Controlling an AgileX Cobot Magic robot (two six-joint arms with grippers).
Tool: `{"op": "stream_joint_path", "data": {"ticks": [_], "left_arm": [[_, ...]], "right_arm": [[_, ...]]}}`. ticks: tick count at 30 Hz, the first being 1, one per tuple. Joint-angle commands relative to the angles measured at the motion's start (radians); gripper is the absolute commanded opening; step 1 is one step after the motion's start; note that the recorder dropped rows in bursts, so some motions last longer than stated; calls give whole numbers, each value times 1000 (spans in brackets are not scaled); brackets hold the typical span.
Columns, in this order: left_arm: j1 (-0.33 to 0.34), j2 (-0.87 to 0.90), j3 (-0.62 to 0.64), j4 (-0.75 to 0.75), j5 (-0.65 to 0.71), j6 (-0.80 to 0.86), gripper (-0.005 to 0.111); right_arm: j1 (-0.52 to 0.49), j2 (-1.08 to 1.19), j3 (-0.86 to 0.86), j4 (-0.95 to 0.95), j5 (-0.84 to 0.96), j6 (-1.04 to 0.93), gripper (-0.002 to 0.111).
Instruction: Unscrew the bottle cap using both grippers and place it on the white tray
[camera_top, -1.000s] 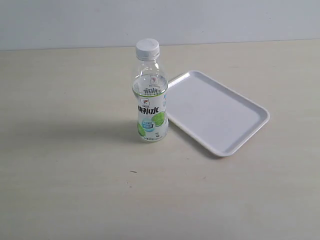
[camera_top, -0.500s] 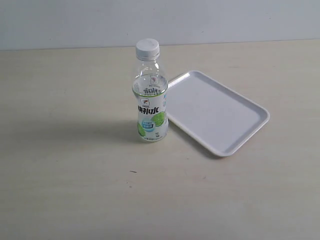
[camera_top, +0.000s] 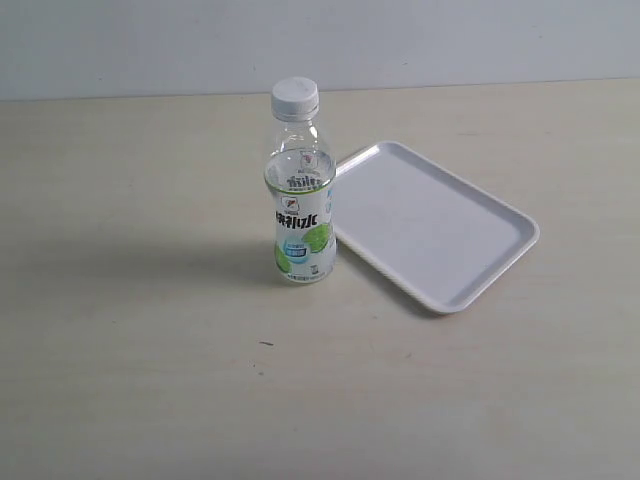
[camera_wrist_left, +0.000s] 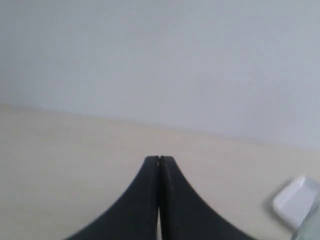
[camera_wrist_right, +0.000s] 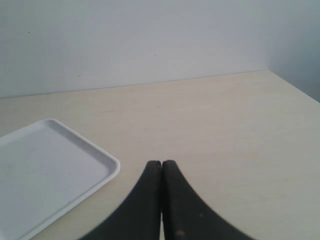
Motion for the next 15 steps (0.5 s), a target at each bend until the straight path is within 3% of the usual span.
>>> {"op": "stream_joint_path", "data": {"ticks": [1,9,13,15], "left_arm": [[-1,-7,-3,-203,-233,-119,0],[-1,-7,-3,-204,-479,-225,0],[-1,-7,-3,-169,-782,-358,0],[-1,39,-19,-93,-864,-382,0]], "right_arm": [[-7,-6,5,-2,-3,-1,0],[-7,-6,5,0,-3,-1,0],[-7,-6,5,0,-3,-1,0],[-7,-6,5,0,-3,-1,0]]}}
